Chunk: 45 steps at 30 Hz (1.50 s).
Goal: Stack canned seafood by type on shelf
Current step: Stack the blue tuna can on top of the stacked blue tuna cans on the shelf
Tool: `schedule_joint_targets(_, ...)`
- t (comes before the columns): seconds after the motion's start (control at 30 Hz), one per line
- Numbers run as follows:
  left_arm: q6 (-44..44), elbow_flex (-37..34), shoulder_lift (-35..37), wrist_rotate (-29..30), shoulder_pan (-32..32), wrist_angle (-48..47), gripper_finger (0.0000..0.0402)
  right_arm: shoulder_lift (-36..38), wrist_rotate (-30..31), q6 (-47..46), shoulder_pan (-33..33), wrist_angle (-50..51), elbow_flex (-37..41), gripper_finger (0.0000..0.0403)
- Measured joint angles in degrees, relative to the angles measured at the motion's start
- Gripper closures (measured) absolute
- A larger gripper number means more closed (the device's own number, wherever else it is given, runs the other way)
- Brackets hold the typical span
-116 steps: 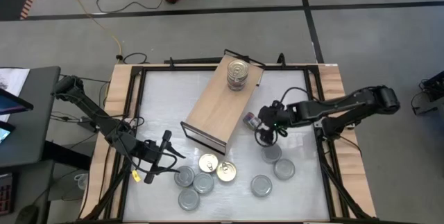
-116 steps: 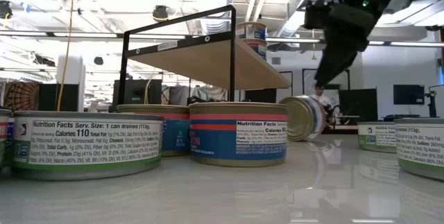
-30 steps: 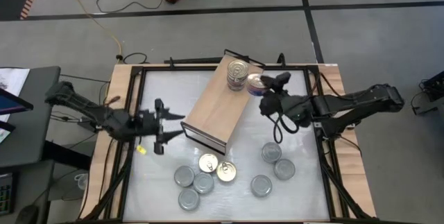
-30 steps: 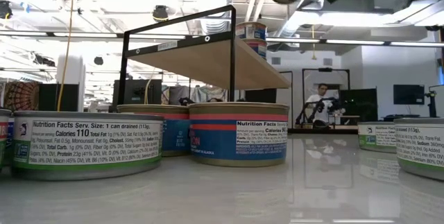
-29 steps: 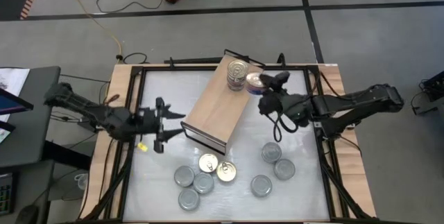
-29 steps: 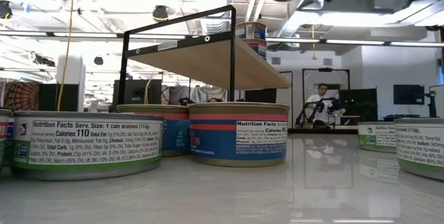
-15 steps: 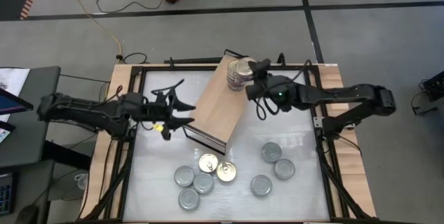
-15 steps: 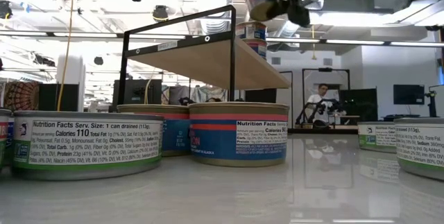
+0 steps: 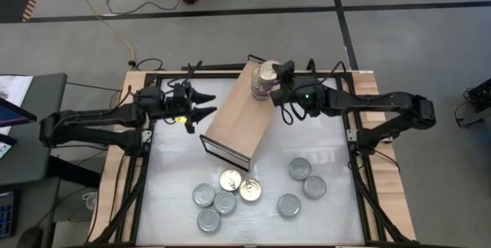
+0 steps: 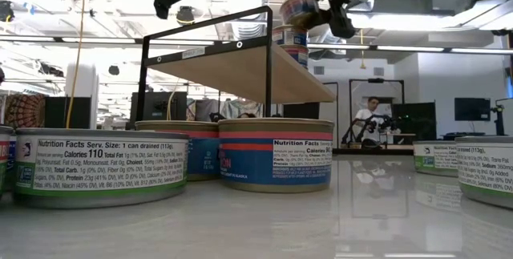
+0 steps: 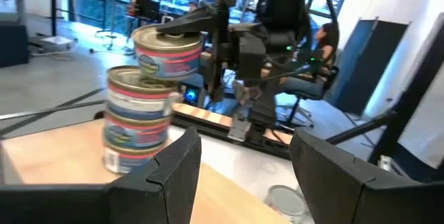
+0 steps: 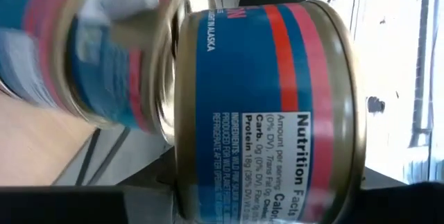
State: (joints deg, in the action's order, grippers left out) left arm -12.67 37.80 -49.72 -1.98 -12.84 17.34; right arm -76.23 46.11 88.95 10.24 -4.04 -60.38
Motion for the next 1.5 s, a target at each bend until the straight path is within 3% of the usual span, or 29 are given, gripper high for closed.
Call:
schedule_joint_targets(0.13, -0.29, 2.72, -2.82, -4.06, -2.06, 0.24, 0.0191, 0.00, -0.45, -0.81, 1.71, 0.13, 0.00, 0.0190)
schedule_joint_targets(0.37, 1.01, 5.58, -5.19, -4.28, -2.27, 0.08, 0.0191, 0.00, -3.63, -1.03, 1.38, 0.48, 0.00, 0.0163)
schedule_joint_targets(0.8, -0.15, 5.64, -5.20, -4.95, -2.26, -0.18, 0.0191, -2.23, -3.97, -1.12, 1.59, -0.16, -1.50, 0.0121)
schedule_joint_targets(1.0, -1.10, 5.64, -4.94, -6.31, -2.12, -2.56, 0.0191, -6.71, 1.43, -2.46, 1.38, 0.31, -6.03, 0.0074)
schedule_joint_targets(1.2, -1.08, 5.62, -4.22, -6.86, -2.09, -4.71, 0.0191, -7.20, 2.01, -2.03, 0.70, 0.57, -6.78, 0.0027)
schedule_joint_targets(1.5, -0.04, 5.62, -4.22, -6.95, -2.09, -4.48, 0.0191, -5.84, 1.19, -0.81, 0.68, 2.68, -6.64, 0.0026)
